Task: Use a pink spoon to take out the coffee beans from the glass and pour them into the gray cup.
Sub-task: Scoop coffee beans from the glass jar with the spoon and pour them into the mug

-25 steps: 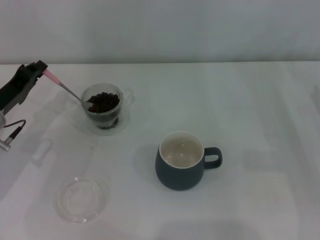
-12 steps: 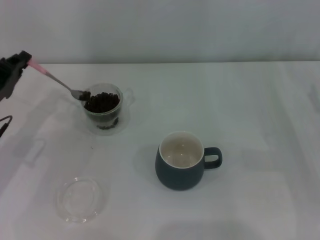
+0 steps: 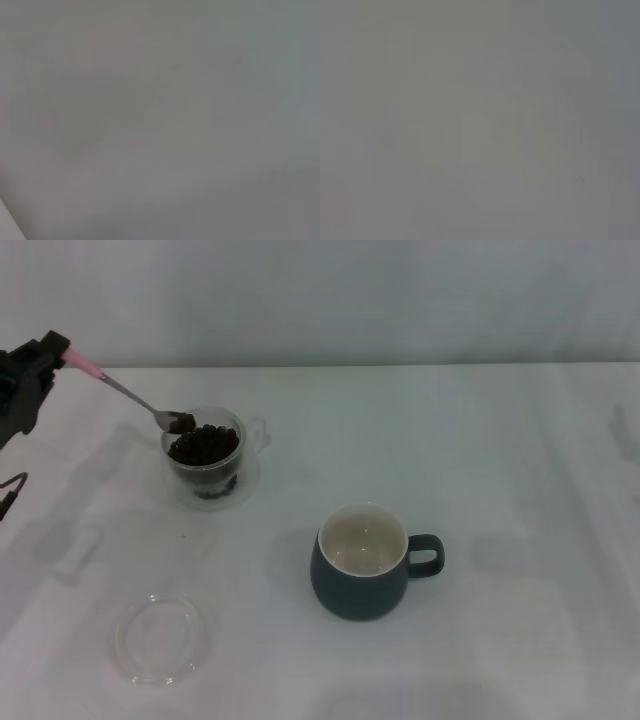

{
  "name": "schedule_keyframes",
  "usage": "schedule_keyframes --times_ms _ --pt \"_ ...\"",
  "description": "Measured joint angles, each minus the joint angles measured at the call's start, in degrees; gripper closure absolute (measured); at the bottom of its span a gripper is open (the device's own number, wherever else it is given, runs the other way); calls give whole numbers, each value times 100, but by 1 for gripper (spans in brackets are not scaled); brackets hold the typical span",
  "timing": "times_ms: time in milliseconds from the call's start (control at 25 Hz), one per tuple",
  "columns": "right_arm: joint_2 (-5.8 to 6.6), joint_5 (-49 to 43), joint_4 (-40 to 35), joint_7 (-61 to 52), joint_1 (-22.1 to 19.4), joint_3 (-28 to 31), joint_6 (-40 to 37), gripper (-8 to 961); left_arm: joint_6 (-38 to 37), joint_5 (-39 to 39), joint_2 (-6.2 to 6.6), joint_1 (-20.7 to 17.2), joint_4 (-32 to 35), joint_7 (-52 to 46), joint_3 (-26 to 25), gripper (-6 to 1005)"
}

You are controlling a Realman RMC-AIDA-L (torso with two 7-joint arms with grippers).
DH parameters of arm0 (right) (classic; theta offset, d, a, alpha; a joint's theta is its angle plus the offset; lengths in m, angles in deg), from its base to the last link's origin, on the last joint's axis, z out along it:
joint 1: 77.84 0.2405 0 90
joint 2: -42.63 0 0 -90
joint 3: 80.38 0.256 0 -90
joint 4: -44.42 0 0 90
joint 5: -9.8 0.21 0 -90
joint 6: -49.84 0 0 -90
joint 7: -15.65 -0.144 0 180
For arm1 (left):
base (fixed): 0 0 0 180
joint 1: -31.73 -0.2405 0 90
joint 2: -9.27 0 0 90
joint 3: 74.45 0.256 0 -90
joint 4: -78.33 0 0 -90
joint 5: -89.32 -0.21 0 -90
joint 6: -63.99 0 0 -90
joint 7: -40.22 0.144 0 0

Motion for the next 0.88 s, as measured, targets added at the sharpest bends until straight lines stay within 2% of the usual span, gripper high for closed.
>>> schedule_keyframes --times_ms 240,600,880 --pt "3 0 -2 34 23 -6 -13 79 221 -265 -25 148 -7 0 63 864" --pt "-13 -14 -2 43 87 -56 -42 78 231 -391 -10 571 1 33 1000 863" --pt "-19 -18 2 44 125 -115 -52 79 349 -746 0 703 155 -9 1307 864"
